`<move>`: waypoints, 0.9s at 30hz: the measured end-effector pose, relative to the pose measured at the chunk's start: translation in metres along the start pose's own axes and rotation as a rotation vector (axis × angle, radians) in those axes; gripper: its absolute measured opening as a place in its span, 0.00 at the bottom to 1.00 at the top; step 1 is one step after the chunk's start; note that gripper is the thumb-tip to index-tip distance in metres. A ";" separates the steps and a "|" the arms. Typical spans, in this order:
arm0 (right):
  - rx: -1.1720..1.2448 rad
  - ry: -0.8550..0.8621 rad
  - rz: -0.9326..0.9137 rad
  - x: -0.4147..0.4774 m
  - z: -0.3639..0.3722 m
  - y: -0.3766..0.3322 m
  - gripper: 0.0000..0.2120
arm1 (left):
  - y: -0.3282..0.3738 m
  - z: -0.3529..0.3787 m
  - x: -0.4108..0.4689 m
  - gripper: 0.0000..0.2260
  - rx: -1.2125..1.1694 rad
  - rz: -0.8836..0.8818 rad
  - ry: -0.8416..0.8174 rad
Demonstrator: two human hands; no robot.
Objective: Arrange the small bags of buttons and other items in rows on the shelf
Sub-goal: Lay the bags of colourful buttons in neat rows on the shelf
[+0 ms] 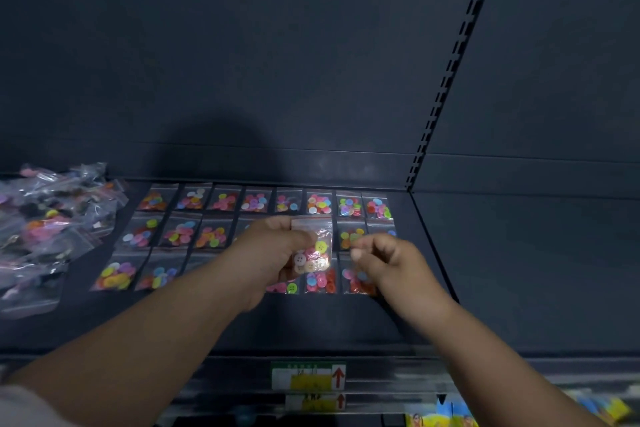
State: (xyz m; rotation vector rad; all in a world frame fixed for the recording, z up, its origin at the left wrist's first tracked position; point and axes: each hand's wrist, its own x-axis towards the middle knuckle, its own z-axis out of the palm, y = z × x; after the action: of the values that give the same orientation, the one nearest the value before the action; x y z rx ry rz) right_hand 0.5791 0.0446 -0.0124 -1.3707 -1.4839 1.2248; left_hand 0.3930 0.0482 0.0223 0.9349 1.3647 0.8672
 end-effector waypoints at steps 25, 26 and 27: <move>-0.399 0.266 0.242 0.001 -0.049 0.031 0.07 | -0.027 0.039 0.006 0.10 1.106 0.636 -0.001; -0.450 0.273 0.232 0.001 -0.048 0.032 0.08 | -0.028 0.039 0.006 0.09 1.121 0.659 0.002; -0.496 0.277 0.226 0.001 -0.049 0.033 0.09 | -0.029 0.039 0.007 0.09 1.129 0.667 0.002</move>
State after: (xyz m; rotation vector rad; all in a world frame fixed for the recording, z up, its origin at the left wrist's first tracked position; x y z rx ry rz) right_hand 0.6340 0.0515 -0.0319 -1.9923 -1.5185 0.7718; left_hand 0.4316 0.0415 -0.0072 2.3433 1.5493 0.4972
